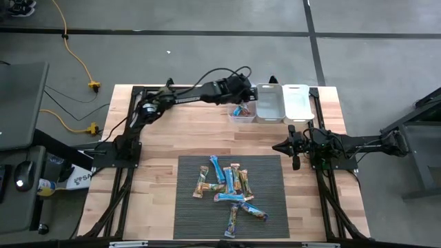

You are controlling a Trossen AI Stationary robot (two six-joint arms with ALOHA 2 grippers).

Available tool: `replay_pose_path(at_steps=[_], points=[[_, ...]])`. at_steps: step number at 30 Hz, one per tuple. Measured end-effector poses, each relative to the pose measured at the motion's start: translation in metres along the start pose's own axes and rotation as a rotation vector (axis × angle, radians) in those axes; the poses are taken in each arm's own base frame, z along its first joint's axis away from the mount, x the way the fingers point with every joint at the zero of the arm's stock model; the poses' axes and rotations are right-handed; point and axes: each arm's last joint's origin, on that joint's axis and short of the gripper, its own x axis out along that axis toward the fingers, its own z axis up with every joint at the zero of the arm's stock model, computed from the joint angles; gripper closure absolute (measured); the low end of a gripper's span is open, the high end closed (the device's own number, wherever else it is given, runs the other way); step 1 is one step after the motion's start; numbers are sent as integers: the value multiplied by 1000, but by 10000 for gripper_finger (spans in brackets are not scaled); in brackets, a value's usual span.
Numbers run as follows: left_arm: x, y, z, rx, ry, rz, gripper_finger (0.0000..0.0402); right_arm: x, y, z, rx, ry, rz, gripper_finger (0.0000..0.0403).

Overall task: Pick and place Granola Bars by type
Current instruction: Put the red granola bar into the transparent bin, then put the orange granola bar into the gray bin

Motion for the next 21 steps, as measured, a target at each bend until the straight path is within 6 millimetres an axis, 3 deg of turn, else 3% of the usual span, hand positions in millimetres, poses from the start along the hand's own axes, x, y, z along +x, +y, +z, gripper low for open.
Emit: replay_pose_path(at_steps=[5, 12, 21], points=[[13, 4, -10, -61, 26, 20, 302, 0, 0, 0, 0, 0, 0, 402], [15, 4, -10, -23, 35, 7, 302, 0, 0, 0, 0, 0, 0, 402], [10, -9, 0, 82, 103, -206, 302, 0, 0, 0, 0, 0, 0, 402]])
